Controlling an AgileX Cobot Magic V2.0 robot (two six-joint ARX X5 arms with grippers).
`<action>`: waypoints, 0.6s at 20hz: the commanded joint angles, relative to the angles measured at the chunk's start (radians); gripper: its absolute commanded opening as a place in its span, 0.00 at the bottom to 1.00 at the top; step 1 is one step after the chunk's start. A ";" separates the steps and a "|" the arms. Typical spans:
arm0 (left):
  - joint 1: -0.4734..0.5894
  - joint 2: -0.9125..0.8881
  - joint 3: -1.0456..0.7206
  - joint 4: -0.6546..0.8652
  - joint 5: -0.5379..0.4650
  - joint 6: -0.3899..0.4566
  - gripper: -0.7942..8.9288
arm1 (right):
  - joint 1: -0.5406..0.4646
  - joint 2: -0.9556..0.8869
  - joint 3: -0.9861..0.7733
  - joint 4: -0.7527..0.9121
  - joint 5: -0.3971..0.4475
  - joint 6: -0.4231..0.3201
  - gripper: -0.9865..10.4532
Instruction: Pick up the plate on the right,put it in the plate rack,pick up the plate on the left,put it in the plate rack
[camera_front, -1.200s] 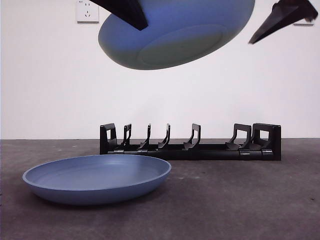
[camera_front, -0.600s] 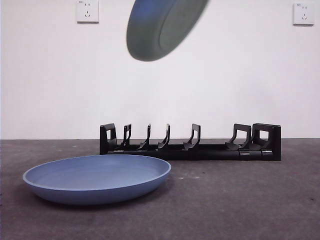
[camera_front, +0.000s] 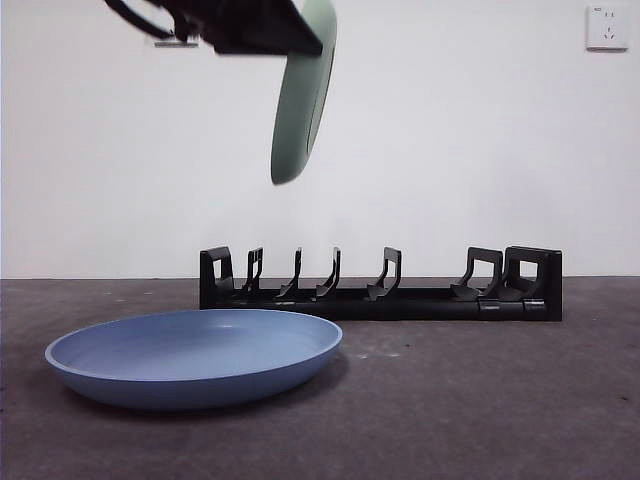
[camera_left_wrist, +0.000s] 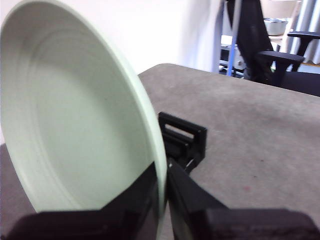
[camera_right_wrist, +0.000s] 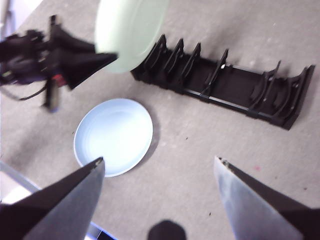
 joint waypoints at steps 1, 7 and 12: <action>0.027 0.044 0.002 0.065 0.000 -0.040 0.07 | 0.001 -0.007 -0.048 -0.022 -0.004 -0.004 0.41; 0.092 0.149 0.003 0.141 0.053 -0.055 0.07 | 0.001 -0.031 -0.219 -0.022 -0.004 -0.005 0.41; 0.103 0.231 0.004 0.185 0.075 -0.070 0.07 | 0.001 -0.030 -0.286 0.000 -0.004 -0.008 0.41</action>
